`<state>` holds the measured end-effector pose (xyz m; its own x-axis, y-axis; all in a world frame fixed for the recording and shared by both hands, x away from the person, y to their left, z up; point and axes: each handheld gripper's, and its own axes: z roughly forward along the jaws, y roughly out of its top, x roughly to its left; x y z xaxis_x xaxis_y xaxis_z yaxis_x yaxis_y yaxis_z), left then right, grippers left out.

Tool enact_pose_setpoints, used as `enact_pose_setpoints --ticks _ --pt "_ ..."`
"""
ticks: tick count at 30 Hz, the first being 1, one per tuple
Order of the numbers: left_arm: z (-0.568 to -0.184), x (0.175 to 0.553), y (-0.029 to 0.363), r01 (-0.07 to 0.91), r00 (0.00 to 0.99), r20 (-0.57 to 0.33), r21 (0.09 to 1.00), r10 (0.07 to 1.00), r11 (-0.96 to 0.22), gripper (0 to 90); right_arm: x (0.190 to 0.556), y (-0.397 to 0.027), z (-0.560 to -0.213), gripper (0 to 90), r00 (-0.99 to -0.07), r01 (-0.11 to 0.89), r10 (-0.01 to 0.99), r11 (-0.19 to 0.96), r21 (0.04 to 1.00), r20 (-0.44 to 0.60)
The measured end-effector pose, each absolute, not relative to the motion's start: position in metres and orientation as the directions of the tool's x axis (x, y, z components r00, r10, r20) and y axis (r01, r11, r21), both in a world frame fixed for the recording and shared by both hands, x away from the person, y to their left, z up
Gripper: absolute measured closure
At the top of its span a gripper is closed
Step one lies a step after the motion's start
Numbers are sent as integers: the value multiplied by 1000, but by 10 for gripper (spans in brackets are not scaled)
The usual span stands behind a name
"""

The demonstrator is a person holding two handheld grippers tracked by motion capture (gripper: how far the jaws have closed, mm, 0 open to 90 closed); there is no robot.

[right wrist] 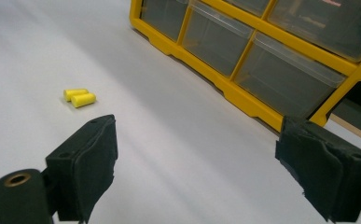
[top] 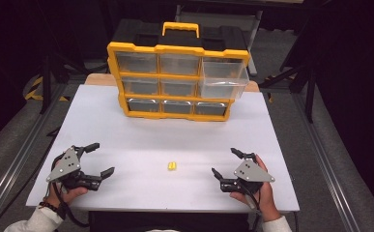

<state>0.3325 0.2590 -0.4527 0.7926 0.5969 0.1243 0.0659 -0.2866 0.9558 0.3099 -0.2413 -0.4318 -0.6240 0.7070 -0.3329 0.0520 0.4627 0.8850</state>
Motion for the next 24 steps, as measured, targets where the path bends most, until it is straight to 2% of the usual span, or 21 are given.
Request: enact_pose_setpoints --ticks 3,11,16,24 --pt "-454 331 259 64 793 132 953 594 -297 73 311 -243 -429 147 -617 44 715 447 893 -328" --pt "-455 326 264 68 790 127 954 600 -291 74 326 -241 -418 172 -703 65 664 415 907 -254" --pt "-456 328 262 72 797 126 951 590 -301 74 334 -233 -412 204 -729 75 635 445 892 -255" --pt "-457 327 261 74 803 126 949 582 -307 73 350 -207 -408 205 -779 61 564 502 863 -273"
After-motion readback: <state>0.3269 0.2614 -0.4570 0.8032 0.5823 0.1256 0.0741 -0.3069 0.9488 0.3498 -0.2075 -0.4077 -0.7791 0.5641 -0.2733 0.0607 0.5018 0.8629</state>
